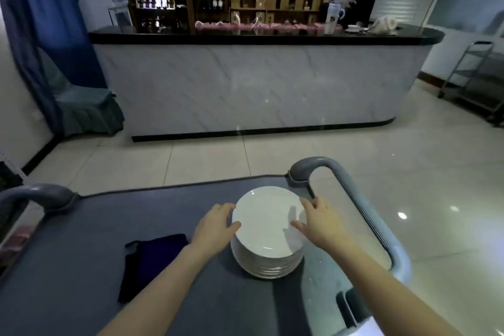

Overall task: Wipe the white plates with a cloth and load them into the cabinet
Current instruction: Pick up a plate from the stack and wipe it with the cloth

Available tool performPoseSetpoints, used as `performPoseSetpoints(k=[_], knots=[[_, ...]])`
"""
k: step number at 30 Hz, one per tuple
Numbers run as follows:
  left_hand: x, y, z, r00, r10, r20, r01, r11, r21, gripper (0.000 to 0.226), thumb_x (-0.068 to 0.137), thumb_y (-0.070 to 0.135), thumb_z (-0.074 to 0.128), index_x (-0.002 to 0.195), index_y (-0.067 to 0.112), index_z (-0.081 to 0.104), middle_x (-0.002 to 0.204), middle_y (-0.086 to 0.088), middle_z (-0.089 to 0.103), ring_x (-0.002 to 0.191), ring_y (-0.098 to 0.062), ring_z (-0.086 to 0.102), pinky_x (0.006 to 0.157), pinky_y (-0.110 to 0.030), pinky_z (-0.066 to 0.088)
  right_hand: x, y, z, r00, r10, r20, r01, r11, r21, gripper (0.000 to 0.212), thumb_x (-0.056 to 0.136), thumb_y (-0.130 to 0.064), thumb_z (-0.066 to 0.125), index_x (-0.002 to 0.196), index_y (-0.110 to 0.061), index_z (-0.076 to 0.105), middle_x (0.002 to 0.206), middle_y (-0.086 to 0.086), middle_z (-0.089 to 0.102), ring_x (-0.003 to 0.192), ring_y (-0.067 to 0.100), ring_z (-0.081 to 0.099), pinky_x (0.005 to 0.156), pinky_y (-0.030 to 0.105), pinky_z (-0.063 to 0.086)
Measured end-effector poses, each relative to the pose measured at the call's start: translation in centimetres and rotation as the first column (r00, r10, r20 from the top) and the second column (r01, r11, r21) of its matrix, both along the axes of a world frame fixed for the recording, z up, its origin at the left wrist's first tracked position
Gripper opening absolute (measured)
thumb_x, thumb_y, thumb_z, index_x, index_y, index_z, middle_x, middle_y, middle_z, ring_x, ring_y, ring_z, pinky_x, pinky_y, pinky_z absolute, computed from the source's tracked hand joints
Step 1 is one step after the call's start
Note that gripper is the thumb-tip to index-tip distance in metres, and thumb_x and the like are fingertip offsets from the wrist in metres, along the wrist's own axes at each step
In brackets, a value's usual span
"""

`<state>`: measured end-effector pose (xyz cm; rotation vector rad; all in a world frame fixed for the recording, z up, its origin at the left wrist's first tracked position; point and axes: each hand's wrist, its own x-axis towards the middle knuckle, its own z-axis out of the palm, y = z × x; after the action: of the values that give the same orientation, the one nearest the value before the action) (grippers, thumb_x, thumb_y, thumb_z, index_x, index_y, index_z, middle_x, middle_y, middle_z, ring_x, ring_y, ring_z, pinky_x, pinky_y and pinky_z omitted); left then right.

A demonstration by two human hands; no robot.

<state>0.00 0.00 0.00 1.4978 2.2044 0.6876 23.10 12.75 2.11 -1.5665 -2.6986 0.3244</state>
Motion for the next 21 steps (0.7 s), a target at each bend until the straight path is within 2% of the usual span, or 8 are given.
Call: performPoseSetpoints(k=[2,4,7,15,21], knots=[[0.0,0.5,-0.7,0.998,0.028,0.055,-0.028,0.999,-0.019,0.049,0.094,0.036,0.056,0.141,0.028,0.042,0.126,0.0,0.046,0.107,-0.019,0.054,0.083,-0.029,0.045,-0.1,-0.1,-0.7,0.995,-0.089,-0.038,0.086,0.995,-0.057,0.079,0.09,-0.057,0.056,0.151,-0.019,0.025,0.136,0.013,0.038,0.126,0.032,0.042,0.102,0.039,0.041],[0.2,0.6,-1.6,0.994,0.044,0.097,-0.042,0.999,-0.022,0.05,0.094,0.032,0.057,0.142,0.028,0.041,0.12,0.001,0.043,0.099,-0.019,0.054,0.079,-0.027,0.042,-0.1,-0.6,-1.5,0.987,-0.137,-0.087,0.128,0.986,-0.105,0.078,0.087,-0.055,0.063,0.147,-0.017,0.03,0.129,0.013,0.04,0.119,0.031,0.044,0.099,0.036,0.041],[0.6,0.8,-2.4,0.984,0.079,0.161,-0.081,0.997,0.003,0.051,0.093,0.023,0.058,0.142,0.023,0.043,0.114,0.0,0.044,0.099,-0.017,0.053,0.081,-0.026,0.041,-0.3,-1.0,-2.3,0.971,-0.177,-0.159,0.152,0.976,-0.159,0.077,0.083,-0.048,0.07,0.143,-0.016,0.035,0.123,0.012,0.039,0.114,0.029,0.043,0.097,0.033,0.04],[1.4,1.2,-2.3,0.966,0.182,0.184,-0.195,0.979,0.054,0.048,0.088,0.009,0.061,0.135,0.016,0.055,0.104,-0.001,0.05,0.088,-0.016,0.057,0.082,-0.024,0.043,-0.6,-0.9,-2.2,0.916,-0.283,-0.283,0.219,0.946,-0.239,0.086,0.075,-0.037,0.083,0.145,-0.019,0.037,0.127,0.011,0.039,0.122,0.029,0.042,0.105,0.037,0.038],[1.9,0.5,-2.2,0.944,0.255,0.208,-0.276,0.958,0.077,0.046,0.084,0.008,0.064,0.129,0.017,0.061,0.102,-0.002,0.058,0.089,-0.018,0.062,0.088,-0.031,0.051,-0.1,-1.0,-2.3,0.892,-0.312,-0.327,0.22,0.932,-0.287,0.086,0.071,-0.029,0.086,0.143,-0.014,0.04,0.128,0.013,0.04,0.12,0.031,0.045,0.102,0.033,0.039]])
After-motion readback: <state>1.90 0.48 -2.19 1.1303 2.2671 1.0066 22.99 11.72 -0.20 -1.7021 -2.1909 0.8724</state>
